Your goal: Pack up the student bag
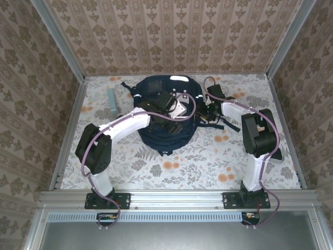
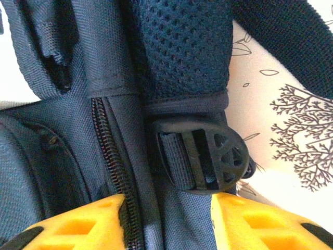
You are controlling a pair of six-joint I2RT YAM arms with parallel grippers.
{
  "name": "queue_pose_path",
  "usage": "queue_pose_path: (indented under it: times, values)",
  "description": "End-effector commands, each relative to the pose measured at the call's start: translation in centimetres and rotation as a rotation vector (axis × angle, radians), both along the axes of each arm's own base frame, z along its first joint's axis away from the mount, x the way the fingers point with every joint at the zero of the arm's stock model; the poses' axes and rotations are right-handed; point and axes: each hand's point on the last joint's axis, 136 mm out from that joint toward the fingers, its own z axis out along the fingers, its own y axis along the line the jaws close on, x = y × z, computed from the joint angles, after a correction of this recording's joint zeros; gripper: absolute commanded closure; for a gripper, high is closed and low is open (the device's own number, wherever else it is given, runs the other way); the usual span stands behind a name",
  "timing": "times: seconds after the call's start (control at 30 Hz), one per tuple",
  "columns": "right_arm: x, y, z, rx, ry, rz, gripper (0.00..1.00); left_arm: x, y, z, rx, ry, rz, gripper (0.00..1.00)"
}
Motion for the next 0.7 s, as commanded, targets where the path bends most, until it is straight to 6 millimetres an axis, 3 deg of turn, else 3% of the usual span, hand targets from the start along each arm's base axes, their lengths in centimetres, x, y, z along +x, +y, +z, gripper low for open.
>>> queue_pose_path:
  times: [0.0, 0.13, 0.3, 0.53, 0.67]
  values:
    - [-1.0, 0.0, 3.5, 0.048, -0.060, 0.026, 0.48, 1.3, -0.7, 0.0, 0.099, -0.114, -0.068, 0.35]
    - [-2.7, -0.8, 4.9, 0.087, -0.088, 0.007, 0.39, 1.6, -1.6, -1.3, 0.156, -0.124, -0.126, 0.35]
    - [-4.4, -1.6, 5.4, 0.118, -0.090, -0.016, 0.35, 1.4, -2.2, -2.7, 0.174, -0.109, -0.188, 0.37]
    - [-5.9, -1.8, 4.1, 0.107, -0.048, -0.002, 0.35, 1.2, -2.3, -3.6, 0.195, -0.124, -0.266, 0.37]
    - [-6.5, -1.5, 3.4, 0.125, -0.026, 0.014, 0.36, 2.8, -2.0, -3.4, 0.221, -0.180, -0.230, 0.45]
